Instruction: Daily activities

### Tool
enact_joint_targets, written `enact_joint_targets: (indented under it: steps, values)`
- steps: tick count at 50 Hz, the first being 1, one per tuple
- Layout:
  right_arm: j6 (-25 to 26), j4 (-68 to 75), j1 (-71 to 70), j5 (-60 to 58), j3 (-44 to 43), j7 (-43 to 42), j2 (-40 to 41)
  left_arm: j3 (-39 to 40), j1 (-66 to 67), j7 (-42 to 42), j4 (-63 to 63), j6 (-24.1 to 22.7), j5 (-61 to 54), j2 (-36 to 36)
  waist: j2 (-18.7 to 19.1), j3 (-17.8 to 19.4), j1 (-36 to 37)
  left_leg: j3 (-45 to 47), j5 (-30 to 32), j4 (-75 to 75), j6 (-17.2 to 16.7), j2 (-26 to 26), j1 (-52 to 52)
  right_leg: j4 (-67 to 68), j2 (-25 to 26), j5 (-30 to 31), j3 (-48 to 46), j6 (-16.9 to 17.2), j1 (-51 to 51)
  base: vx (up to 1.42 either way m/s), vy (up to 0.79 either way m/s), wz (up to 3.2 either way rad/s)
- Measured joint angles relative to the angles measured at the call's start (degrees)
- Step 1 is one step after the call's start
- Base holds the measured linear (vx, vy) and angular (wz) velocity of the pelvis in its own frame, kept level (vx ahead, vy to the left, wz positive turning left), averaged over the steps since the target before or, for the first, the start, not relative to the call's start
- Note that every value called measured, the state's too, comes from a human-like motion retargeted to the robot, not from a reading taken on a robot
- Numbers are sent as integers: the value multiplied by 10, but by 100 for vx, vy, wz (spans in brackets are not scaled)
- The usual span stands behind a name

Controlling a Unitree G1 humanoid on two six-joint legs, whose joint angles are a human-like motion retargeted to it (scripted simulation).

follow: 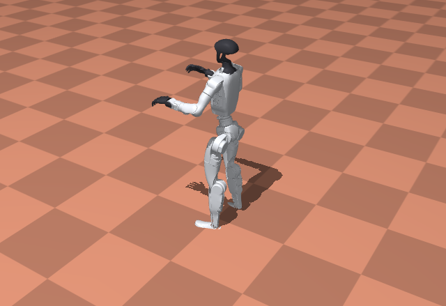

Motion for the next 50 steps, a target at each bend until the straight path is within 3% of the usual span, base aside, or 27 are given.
enact_joint_targets:
  steps: [10, 17, 21, 24, 31, 34, 46, 48, 50]
  values:
    - [0, 67, -96, -46, 88, 23, 5, 15, -49, 19, 81, 26, 14, 5, -16, 1, 6, -1, 10, -12, 1, -3, 10, -8, 0, 11, 4, 3, 8, 0, 0, 0]
    - [3, 75, -100, -52, 95, 54, 10, 35, -52, 18, 88, 32, 0, -9, -14, 6, 8, -1, 10, -12, 2, 0, 11, -21, 4, 21, 5, 2, 15, 0, 0, 0]
    - [6, 66, -89, -51, 94, 71, 17, 47, -51, 18, 63, 31, -10, -17, -11, 8, 8, -1, 10, -12, 3, 2, 10, -28, 7, 24, 6, 1, 17, 0, 0, 0]
    - [5, 43, -37, -59, 100, 85, 32, 40, -13, 17, 11, 24, -4, -46, -16, -25, 4, 1, 29, -26, 6, -6, -7, 10, -7, 15, 10, 1, -24, 0, 0, 0]
    - [8, 1, -39, -37, 89, 106, 11, 28, -41, -15, -56, 11, -32, -46, -2, 6, -3, 5, 11, -12, 2, 4, 4, -22, 9, 22, 12, 0, 5, 1, 0, -1]
    - [1, -42, 6, -48, 87, 93, 13, 5, -4, -18, -91, 5, -27, -71, -5, -24, -10, 11, 28, -24, 3, -3, -9, 16, -3, 12, 18, 1, -33, 0, 0, 0]
    - [2, -132, -37, -33, 56, 71, -37, -59, -70, -64, -124, -6, -49, -60, 14, 11, -29, 25, 9, -11, -2, 16, 10, -35, 22, 33, 24, 1, 8, 0, 0, 0]
    - [1, -150, -3, -43, 54, 69, -21, -77, -38, -64, -131, -8, -35, -80, 9, -19, -31, 32, 31, -27, 1, 11, -3, -9, 13, 33, 28, 3, -27, -3, -1, -4]
    - [7, -154, -14, -39, 42, 71, -30, -73, -56, -71, -124, -6, -41, -66, 10, -19, -33, 31, 15, -14, 1, 13, -9, -15, 17, 29, 29, 4, -24, 0, 0, 0]
